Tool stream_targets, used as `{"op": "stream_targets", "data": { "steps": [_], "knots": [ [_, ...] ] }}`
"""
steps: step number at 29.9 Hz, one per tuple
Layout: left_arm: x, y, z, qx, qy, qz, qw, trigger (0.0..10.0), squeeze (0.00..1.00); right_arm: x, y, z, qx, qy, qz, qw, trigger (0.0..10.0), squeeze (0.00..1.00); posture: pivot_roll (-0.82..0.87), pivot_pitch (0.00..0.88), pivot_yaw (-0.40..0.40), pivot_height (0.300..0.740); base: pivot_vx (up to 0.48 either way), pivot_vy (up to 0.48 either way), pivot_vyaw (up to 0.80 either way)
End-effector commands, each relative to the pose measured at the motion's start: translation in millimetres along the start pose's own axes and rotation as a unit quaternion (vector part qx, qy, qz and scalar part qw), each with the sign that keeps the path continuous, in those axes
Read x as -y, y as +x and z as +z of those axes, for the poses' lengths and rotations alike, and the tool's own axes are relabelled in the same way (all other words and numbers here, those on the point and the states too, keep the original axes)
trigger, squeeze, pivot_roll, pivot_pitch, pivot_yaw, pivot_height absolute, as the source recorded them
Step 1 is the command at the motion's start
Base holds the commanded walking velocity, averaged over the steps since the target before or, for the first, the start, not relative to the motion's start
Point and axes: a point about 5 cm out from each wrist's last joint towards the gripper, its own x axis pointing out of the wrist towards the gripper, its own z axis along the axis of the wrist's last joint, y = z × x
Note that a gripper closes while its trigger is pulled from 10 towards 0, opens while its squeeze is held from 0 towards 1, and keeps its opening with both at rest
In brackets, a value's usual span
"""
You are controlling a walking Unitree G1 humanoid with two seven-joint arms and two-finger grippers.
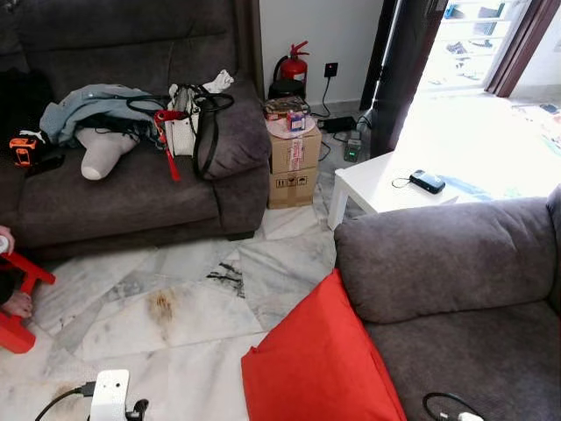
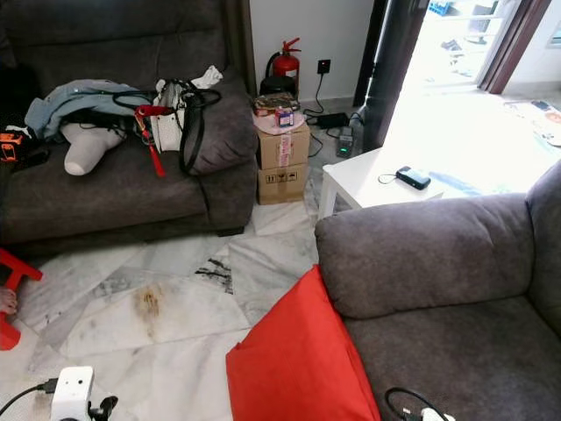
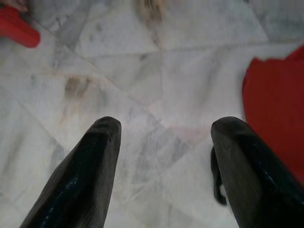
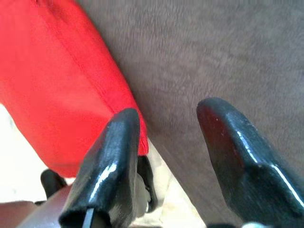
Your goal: Move the pillow to the sofa from floor
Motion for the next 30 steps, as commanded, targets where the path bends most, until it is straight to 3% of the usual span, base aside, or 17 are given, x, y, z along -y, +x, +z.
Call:
{"op": "stream_targets", "data": {
  "steps": [1, 5, 6, 7, 8, 9, 10, 12, 16, 17, 18, 22, 26, 30],
  "knots": [
    [-2.7, -2.0, -3, 0.009, -0.015, 0.016, 1.0, 10.0, 0.0, 0.4, -1.8, 0, 0.02, 0.021, 0.0, 1.0, 10.0, 0.0, 0.01, 0.018, 0.033, 0.74, 0.0, 0.0, 0.0],
    [-4.4, -2.7, 1, 0.031, -0.013, 0.023, 0.999, 10.0, 0.0, -1.6, -2.2, 3, 0.041, 0.026, 0.011, 0.999, 10.0, 0.0, 0.01, 0.005, 0.039, 0.74, 0.0, 0.0, 0.0],
    [1.1, 1.7, 22, 0.078, -0.011, 0.011, 0.997, 10.0, 0.0, -1.8, -2.3, 3, 0.045, 0.033, 0.011, 0.998, 10.0, 0.0, 0.01, 0.002, 0.041, 0.74, 0.0, 0.0, 0.0],
    [14.1, 5.0, 86, 0.219, 0.021, 0.007, 0.975, 10.0, 0.0, -1.9, -2.7, 4, 0.054, 0.046, 0.011, 0.997, 10.0, 0.0, 0.01, 0.002, 0.041, 0.74, 0.0, 0.0, 0.0],
    [14.1, 5.0, 86, 0.219, 0.021, 0.007, 0.975, 10.0, 0.0, -1.9, -2.7, 4, 0.054, 0.046, 0.011, 0.997, 10.0, 0.0, 0.01, 0.002, 0.041, 0.74, 0.0, 0.0, 0.0],
    [20.0, -0.6, 116, 0.291, 0.022, 0.006, 0.956, 10.0, 0.0, -29.1, 13.0, 71, 0.193, 0.026, 0.045, 0.98, 10.0, 0.0, 0.01, 0.0, 0.042, 0.74, 0.0, 0.0, 0.0],
    [18.7, -6.1, 128, 0.321, 0.002, 0.011, 0.947, 10.0, 0.0, -45.9, 12.5, 115, 0.285, 0.019, 0.06, 0.956, 10.0, 0.0, 0.01, 0.0, 0.042, 0.74, 0.0, 0.0, 0.0],
    [17.8, -8.8, 133, 0.335, -0.001, 0.013, 0.942, 10.0, 0.0, -47.8, 11.0, 122, 0.301, 0.018, 0.06, 0.952, 10.0, 0.0, 0.01, 0.0, 0.042, 0.74, 0.0, 0.0, 0.0],
    [15.1, -17.4, 150, 0.388, 0.038, 0.02, 0.921, 10.0, 0.0, -55.2, 6.0, 142, 0.349, 0.025, 0.065, 0.935, 10.0, 0.0, 0.01, 0.0, 0.04, 0.74, 0.0, 0.0, 0.0],
    [15.1, -17.4, 150, 0.388, 0.038, 0.02, 0.921, 10.0, 0.0, -55.2, 6.0, 142, 0.349, 0.025, 0.065, 0.935, 10.0, 0.0, 0.01, 0.0, 0.04, 0.74, 0.0, 0.0, 0.0],
    [18.3, -24.4, 161, 0.418, 0.043, 0.019, 0.907, 10.0, 0.0, -59.3, 3.9, 151, 0.367, 0.029, 0.074, 0.927, 10.0, 0.0, 0.01, 0.0, 0.042, 0.74, 0.0, 0.0, 0.0],
    [25.0, -40.7, 179, 0.46, 0.04, 0.017, 0.887, 10.0, 0.0, -66.6, -1.9, 163, 0.391, 0.028, 0.08, 0.917, 10.0, 0.0, 0.02, 0.0, 0.039, 0.74, 0.0, 0.0, 0.0],
    [25.8, -49.0, 190, 0.478, 0.033, 0.018, 0.877, 10.0, 0.0, -76.8, -6.9, 168, 0.401, 0.015, 0.093, 0.911, 10.0, 0.0, 0.04, 0.0, 0.049, 0.74, 0.0, 0.0, 0.0],
    [23.7, -50.0, 192, 0.48, 0.032, 0.019, 0.877, 10.0, 0.0, -81.3, -10.1, 169, 0.41, 0.018, 0.099, 0.907, 10.0, 0.0, 0.05, 0.0, 0.06, 0.74, 0.0, 0.0, 0.0]
  ]
}}
